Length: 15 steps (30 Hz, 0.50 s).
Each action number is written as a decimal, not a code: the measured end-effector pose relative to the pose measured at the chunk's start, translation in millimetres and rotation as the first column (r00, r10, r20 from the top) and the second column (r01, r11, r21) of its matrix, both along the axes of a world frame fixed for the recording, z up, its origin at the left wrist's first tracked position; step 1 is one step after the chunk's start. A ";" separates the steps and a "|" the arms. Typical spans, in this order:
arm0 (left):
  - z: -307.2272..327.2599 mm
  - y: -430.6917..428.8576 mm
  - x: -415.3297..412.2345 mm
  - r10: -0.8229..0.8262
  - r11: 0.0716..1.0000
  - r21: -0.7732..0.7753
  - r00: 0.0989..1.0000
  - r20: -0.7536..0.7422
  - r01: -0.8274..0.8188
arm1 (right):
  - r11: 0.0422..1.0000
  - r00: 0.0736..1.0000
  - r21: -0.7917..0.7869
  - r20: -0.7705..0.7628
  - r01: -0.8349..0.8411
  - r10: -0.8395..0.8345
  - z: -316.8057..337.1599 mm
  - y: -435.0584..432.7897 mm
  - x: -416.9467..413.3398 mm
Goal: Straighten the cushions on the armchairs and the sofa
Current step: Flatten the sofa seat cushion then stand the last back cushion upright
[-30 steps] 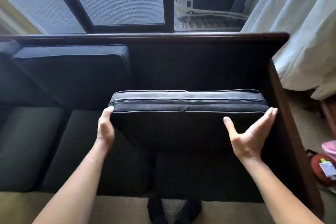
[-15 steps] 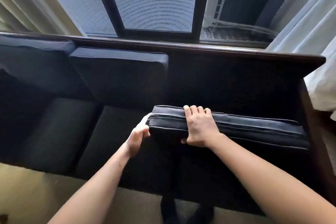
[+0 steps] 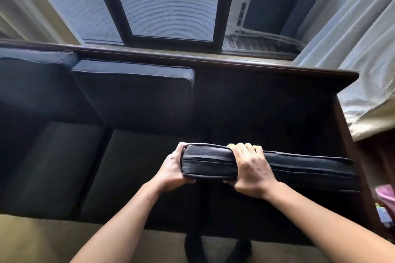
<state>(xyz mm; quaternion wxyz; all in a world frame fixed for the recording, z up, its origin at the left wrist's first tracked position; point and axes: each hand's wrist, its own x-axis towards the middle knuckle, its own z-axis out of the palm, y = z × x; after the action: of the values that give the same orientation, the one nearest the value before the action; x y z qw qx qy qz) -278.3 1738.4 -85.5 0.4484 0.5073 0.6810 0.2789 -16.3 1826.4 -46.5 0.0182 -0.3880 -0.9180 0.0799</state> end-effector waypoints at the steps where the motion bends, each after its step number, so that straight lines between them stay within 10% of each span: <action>1: 11.3 0.3 3.9 0.014 0.999 0.042 1.000 0.012 -0.015 | 1.000 1.000 -0.009 -0.031 -0.001 0.001 9.1 3.1 5.0; 7: 113.0 20.1 30.2 0.013 0.956 0.294 0.999 0.035 -0.023 | 0.975 0.917 -0.210 -0.371 0.066 -0.143 77.3 25.0 50.2; 15: 212.8 79.3 116.6 -0.211 0.848 0.276 0.765 -0.608 0.453 | 0.835 0.797 -0.548 -0.486 0.043 -0.360 102.0 37.2 111.7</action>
<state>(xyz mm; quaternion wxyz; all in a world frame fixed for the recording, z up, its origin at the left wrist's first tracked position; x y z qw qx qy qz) -161.7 1817.8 127.4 0.1577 0.7626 0.6043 0.1687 95.3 1863.6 55.4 0.1971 -0.4355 -0.7659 0.4300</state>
